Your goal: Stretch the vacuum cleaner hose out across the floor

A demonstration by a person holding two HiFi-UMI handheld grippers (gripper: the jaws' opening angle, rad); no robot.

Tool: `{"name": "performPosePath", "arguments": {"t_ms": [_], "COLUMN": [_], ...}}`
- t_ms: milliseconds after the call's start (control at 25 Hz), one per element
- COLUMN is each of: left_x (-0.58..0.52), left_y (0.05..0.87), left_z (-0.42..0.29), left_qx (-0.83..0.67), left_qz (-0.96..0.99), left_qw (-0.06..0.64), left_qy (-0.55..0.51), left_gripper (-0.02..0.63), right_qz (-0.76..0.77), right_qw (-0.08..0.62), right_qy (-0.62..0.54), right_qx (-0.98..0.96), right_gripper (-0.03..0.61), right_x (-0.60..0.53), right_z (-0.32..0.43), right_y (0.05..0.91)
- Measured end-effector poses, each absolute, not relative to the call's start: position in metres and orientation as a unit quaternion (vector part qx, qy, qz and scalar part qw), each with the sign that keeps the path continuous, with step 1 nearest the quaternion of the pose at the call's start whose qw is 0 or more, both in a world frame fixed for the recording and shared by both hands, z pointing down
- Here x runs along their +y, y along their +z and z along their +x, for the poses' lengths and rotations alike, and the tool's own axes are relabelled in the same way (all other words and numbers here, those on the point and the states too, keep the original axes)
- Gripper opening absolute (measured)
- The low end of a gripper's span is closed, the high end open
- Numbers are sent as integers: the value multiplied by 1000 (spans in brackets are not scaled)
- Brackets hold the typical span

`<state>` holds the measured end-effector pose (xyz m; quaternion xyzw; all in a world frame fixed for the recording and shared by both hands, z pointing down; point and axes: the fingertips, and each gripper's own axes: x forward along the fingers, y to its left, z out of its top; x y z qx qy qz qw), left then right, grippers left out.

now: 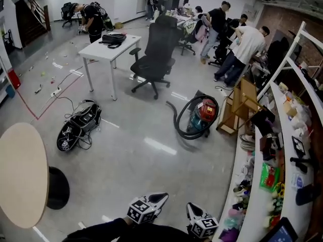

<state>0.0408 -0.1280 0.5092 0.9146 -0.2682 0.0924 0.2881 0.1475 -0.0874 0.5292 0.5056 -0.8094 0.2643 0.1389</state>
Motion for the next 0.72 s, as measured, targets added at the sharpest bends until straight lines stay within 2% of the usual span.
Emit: {"name": "performPosePath", "arguments": {"t_ms": [360, 720], "left_x": [-57, -18], "left_y": [477, 476], "left_z": [131, 153], "left_qx": [-276, -294], "left_qz": [923, 914], "left_qw": [245, 244], "left_qy": [114, 136], "left_gripper": [21, 21], "right_qz": [519, 504], "right_qw": [53, 54], "right_qy": [237, 260], "right_qx": [-819, -822], "right_gripper": [15, 15], "right_x": [-26, 5], "right_z": [220, 250], "right_y": [509, 517]}}
